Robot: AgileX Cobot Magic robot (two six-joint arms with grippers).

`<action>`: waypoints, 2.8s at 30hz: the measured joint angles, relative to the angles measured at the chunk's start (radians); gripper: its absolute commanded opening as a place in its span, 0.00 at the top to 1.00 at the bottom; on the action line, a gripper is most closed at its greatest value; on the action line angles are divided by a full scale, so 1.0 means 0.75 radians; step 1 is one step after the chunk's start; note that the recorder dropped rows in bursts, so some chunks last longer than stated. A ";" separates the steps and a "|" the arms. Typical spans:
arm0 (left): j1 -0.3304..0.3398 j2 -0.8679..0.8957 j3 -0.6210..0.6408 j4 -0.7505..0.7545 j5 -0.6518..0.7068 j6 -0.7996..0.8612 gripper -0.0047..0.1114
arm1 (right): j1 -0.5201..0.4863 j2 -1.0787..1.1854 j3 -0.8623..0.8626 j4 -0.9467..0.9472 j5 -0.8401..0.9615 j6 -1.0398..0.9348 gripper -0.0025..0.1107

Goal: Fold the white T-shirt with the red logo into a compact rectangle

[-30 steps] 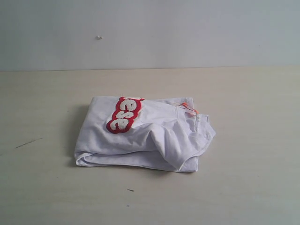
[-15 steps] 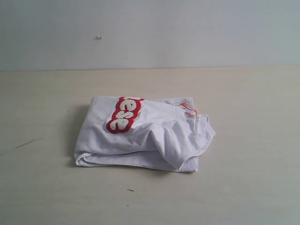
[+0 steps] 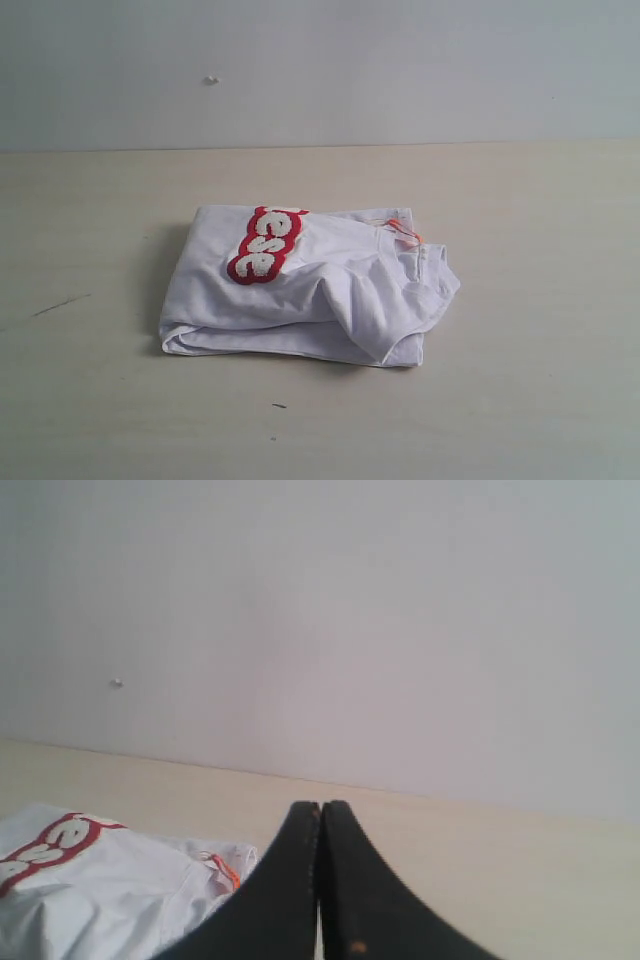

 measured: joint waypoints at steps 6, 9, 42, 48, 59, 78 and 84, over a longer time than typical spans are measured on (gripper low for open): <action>0.000 0.000 0.000 0.000 0.001 0.000 0.96 | -0.120 -0.129 0.189 0.000 -0.125 0.134 0.98; 0.000 0.000 0.000 0.000 0.001 0.000 0.96 | -0.201 -0.133 0.255 0.000 -0.149 0.180 0.98; 0.000 0.000 0.000 0.000 0.009 0.000 0.96 | -0.362 -0.133 0.356 -0.100 0.074 0.245 0.98; 0.000 0.000 0.000 0.000 0.009 0.000 0.96 | -0.362 -0.133 0.356 -0.103 0.080 0.285 0.98; 0.000 0.000 0.000 0.000 0.009 0.000 0.96 | -0.362 -0.133 0.356 -0.103 0.080 0.295 0.98; 0.000 0.000 0.000 0.000 0.009 0.000 0.96 | -0.362 -0.133 0.356 -0.103 0.080 0.295 0.98; 0.000 0.000 0.000 0.000 0.009 0.000 0.96 | -0.362 -0.133 0.356 -0.103 0.080 0.295 0.98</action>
